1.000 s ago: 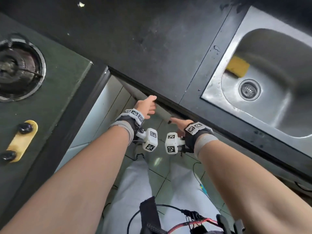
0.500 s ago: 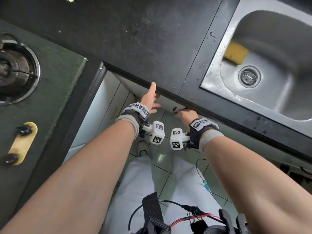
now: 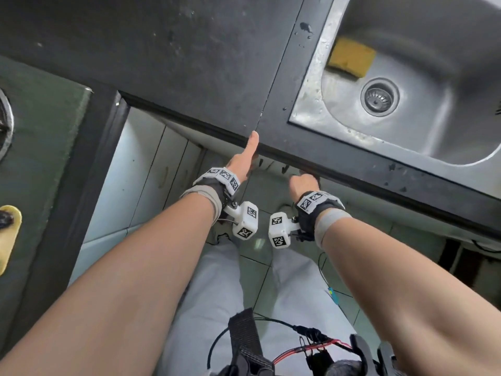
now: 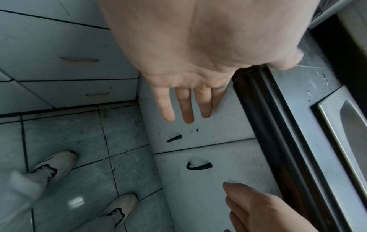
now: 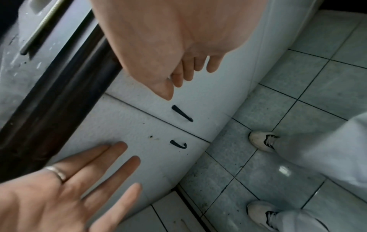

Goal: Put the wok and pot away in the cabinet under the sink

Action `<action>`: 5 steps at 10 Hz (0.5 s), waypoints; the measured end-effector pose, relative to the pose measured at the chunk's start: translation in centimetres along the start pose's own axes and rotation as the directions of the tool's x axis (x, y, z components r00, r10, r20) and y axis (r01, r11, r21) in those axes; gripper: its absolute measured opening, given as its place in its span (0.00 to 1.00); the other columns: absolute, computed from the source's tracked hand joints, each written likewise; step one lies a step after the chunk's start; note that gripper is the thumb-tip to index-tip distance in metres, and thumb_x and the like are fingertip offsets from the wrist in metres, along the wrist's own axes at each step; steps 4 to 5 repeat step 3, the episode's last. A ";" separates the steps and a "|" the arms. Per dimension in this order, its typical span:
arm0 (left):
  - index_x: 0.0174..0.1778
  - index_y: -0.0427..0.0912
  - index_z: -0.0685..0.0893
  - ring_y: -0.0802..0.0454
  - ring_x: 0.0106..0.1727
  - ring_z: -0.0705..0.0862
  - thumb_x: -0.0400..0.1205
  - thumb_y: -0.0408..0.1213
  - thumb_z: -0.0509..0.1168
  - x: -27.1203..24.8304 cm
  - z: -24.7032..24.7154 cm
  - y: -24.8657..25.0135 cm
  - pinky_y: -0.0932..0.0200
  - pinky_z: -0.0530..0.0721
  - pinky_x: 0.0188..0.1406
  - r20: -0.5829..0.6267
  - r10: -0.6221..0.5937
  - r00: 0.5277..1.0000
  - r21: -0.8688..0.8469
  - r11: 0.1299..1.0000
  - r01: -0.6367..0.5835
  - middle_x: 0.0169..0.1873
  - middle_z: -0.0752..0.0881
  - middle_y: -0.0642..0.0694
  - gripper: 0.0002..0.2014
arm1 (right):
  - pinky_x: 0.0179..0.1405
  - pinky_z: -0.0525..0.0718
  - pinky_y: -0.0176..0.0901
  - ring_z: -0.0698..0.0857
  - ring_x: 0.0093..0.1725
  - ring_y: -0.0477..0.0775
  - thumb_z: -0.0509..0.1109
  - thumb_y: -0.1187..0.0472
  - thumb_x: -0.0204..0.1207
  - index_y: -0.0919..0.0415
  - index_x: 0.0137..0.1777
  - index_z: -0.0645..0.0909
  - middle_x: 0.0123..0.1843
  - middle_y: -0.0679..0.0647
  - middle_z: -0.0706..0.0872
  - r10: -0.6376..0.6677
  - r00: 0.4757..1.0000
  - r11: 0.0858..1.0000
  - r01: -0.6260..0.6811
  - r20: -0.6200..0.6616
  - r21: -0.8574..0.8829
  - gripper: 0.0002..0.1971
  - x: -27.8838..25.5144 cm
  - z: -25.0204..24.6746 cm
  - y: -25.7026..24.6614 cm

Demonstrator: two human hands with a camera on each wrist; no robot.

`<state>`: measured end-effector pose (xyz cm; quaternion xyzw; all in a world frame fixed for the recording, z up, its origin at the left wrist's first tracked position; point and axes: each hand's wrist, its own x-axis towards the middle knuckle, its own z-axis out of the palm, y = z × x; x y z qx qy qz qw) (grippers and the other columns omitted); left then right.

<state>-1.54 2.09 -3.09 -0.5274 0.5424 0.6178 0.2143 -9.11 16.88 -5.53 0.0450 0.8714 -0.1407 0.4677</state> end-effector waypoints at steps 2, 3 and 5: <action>0.55 0.49 0.83 0.43 0.58 0.87 0.53 0.88 0.38 -0.8 0.4 -0.1 0.46 0.80 0.62 -0.080 -0.047 0.996 0.058 0.997 0.052 0.57 0.88 0.47 0.55 | 0.65 0.79 0.48 0.81 0.69 0.66 0.63 0.60 0.79 0.69 0.71 0.76 0.70 0.67 0.81 -0.018 0.989 0.999 0.014 0.144 0.029 0.22 -0.5 -2.1 0.6; 0.60 0.46 0.83 0.46 0.53 0.87 0.74 0.77 0.41 -3.1 0.4 0.7 0.54 0.79 0.45 -0.064 -0.019 0.998 0.032 0.999 0.021 0.54 0.89 0.44 0.43 | 0.49 0.85 0.45 0.86 0.62 0.62 0.66 0.56 0.77 0.66 0.73 0.77 0.70 0.64 0.82 -0.039 0.957 0.970 -0.033 0.289 0.240 0.25 -0.9 -2.4 0.8; 0.60 0.46 0.83 0.46 0.53 0.87 0.74 0.77 0.41 -3.1 0.4 0.7 0.54 0.79 0.45 -0.064 -0.019 0.998 0.032 0.999 0.021 0.54 0.89 0.44 0.43 | 0.49 0.85 0.45 0.86 0.62 0.62 0.66 0.56 0.77 0.66 0.73 0.77 0.70 0.64 0.82 -0.039 0.957 0.970 -0.033 0.289 0.240 0.25 -0.9 -2.4 0.8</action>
